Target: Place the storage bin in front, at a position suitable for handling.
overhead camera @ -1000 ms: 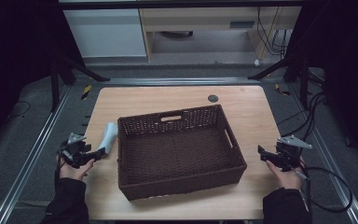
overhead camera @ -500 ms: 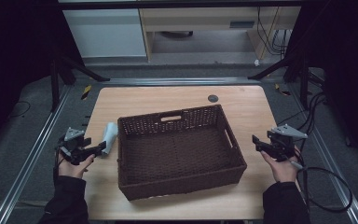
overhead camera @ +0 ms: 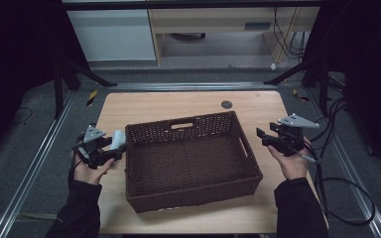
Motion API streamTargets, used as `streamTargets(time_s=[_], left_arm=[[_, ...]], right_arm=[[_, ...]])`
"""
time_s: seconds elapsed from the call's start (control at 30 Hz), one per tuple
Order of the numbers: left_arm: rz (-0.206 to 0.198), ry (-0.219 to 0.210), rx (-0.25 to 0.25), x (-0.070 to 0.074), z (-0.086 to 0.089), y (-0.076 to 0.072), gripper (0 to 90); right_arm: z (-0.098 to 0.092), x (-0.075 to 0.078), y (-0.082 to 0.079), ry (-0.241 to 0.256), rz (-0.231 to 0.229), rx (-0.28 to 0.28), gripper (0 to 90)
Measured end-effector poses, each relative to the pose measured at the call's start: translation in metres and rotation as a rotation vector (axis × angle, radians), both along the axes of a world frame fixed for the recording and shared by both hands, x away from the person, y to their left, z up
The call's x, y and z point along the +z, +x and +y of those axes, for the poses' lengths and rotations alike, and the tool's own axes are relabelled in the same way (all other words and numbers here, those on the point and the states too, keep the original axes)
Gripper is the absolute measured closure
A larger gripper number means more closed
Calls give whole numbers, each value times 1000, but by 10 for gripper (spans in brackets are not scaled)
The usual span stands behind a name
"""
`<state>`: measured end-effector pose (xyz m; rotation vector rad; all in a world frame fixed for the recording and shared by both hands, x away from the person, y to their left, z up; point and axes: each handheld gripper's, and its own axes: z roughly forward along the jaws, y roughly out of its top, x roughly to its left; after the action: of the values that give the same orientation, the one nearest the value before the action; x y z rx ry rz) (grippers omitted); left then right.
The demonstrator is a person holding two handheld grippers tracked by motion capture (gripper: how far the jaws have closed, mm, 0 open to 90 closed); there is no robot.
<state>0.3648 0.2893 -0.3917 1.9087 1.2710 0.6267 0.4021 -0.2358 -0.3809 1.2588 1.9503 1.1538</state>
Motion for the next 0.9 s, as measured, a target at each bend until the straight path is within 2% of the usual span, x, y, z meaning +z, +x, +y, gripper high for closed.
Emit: streamTargets(time_s=[0.13,0.2,0.27,0.4,0.47,0.63,0.73,0.83,0.9], left_arm=[[46,16,-11,-6,-8,1,390],[52,17,-12,-9,-9,1,398],[73,28,-19,-15,-13,0,444],[81,22,-23,-18,-15,2,499],[89,32,-31,-20,-19,4,556],[100,51,-28,-21,-22,9,575],[98,48,-29,-22,-23,16,593],[94,53,-32,-23,-24,20,605],[93,58,-34,-22,-26,25,610]], right_arm=[[9,-4,2,-11,30,31,482],[10,-5,2,-16,33,35,491],[16,-10,0,-18,47,64,538],[21,-16,-1,-18,68,92,573],[26,-23,0,-55,95,112,591],[30,-26,1,-55,111,128,627],[33,-29,0,-71,137,152,692],[34,-31,-4,-84,145,154,696],[33,-31,-5,-76,154,145,695]])
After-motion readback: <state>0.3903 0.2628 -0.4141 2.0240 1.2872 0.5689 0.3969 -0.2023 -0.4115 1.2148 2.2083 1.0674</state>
